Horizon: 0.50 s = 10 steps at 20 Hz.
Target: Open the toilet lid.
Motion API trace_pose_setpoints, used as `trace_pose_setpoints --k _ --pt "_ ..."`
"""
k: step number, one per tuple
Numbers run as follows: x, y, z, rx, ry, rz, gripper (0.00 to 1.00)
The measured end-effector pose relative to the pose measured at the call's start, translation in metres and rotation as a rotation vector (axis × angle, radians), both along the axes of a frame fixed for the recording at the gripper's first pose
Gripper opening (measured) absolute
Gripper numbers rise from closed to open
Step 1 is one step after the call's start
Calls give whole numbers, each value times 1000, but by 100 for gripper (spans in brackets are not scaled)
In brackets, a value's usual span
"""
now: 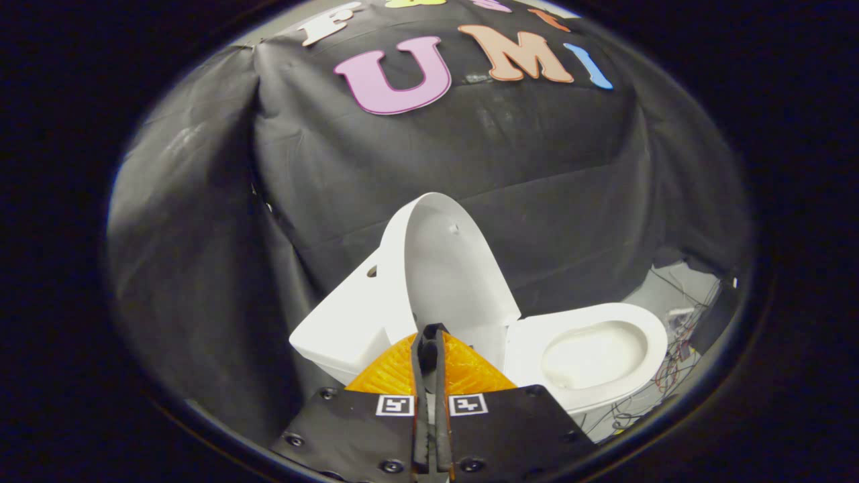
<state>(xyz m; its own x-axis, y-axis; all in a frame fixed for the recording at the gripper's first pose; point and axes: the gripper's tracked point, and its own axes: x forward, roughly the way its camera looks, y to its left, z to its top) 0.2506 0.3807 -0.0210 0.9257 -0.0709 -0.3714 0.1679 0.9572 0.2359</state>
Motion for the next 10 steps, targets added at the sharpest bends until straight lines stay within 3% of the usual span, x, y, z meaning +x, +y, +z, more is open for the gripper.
trace_pose_setpoints --k 7,10 --pt "5 9 3 -98 -15 -1 5" --pt "5 9 5 -210 -13 -4 5"
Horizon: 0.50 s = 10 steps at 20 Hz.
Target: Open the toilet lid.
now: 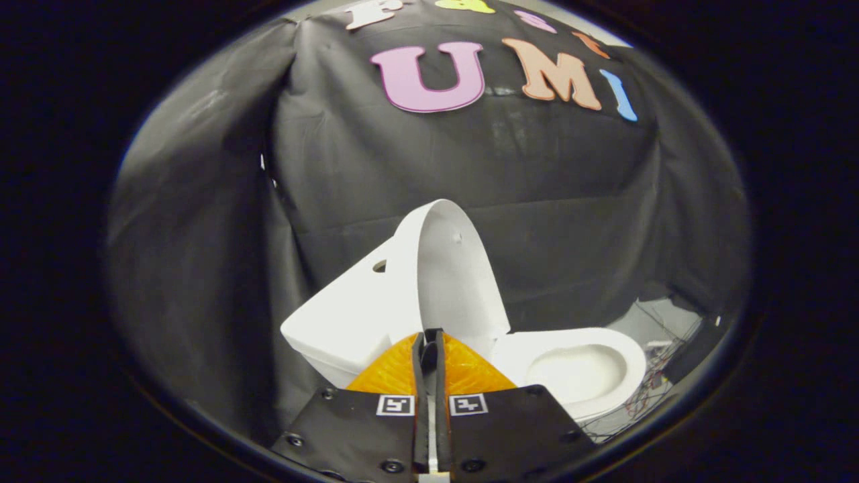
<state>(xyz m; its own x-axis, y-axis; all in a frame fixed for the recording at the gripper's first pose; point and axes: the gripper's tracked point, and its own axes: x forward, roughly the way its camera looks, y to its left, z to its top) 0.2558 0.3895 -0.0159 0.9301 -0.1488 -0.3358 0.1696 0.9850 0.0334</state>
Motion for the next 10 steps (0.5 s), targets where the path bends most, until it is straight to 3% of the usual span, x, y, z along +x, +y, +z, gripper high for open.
trace_pose_setpoints --k 5,6,10 --pt "-2 6 2 -112 -17 16 11" --pt "0 6 1 -117 -16 21 18" --pt "-6 11 14 -125 -72 94 29"
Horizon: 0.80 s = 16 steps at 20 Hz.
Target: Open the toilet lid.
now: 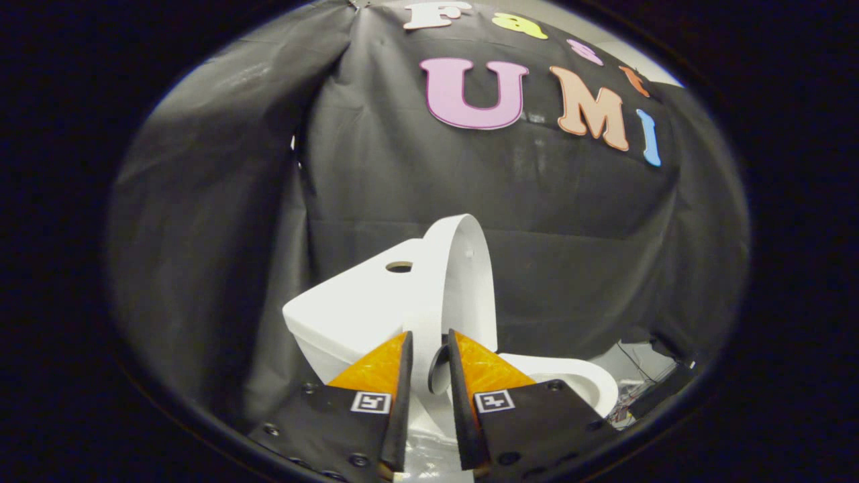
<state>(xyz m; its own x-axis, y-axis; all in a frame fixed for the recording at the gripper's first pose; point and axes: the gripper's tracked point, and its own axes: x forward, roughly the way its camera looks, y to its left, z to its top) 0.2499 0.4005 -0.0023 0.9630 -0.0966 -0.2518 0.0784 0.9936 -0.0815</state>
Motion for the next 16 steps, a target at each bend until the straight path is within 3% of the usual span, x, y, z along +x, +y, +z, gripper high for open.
trace_pose_setpoints --k 1,6,11,16 --pt "-3 0 4 -3 -18 16 35" --pt "-29 -15 -5 -11 -9 112 93" --pt "-63 -55 10 41 -57 153 98" --pt "-82 -127 37 98 -122 77 99"
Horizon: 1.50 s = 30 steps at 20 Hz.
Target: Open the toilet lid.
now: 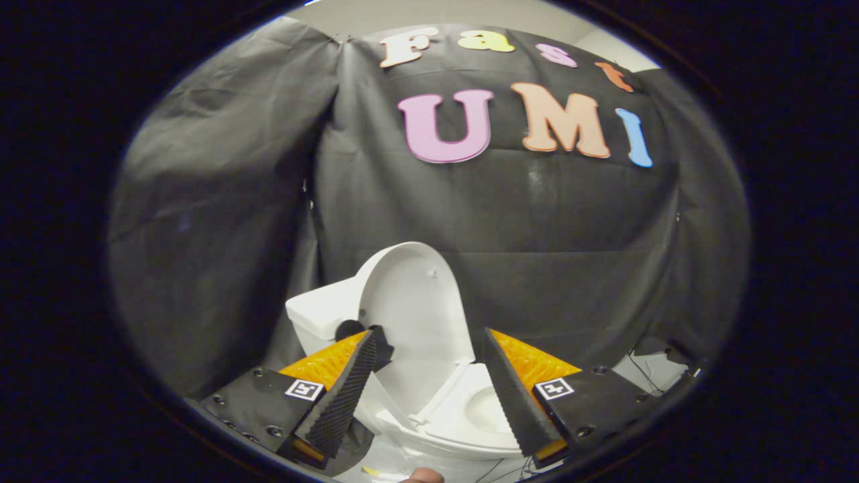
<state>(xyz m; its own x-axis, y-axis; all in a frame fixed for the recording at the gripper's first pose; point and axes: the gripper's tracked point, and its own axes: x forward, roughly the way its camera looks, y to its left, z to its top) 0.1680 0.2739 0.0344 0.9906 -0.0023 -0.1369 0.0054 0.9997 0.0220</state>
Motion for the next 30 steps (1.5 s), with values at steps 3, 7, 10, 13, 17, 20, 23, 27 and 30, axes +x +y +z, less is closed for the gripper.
trace_pose_setpoints --k 3,7,10,13,17,20,23,27,30 --pt "-12 -26 4 10 -5 -13 98" --pt "-27 -72 2 29 -12 -40 98" --pt "-32 -97 -3 30 -12 -45 97" --pt "-41 -125 -17 -30 13 -35 98" --pt "-52 -164 -24 -37 -1 -44 98" --pt "-66 -167 -39 0 -12 -12 98" --pt "-85 -189 -60 -13 -13 -52 98" --pt "-83 -202 -57 36 -13 -70 98" --pt "-83 -203 -40 18 -65 -45 97"
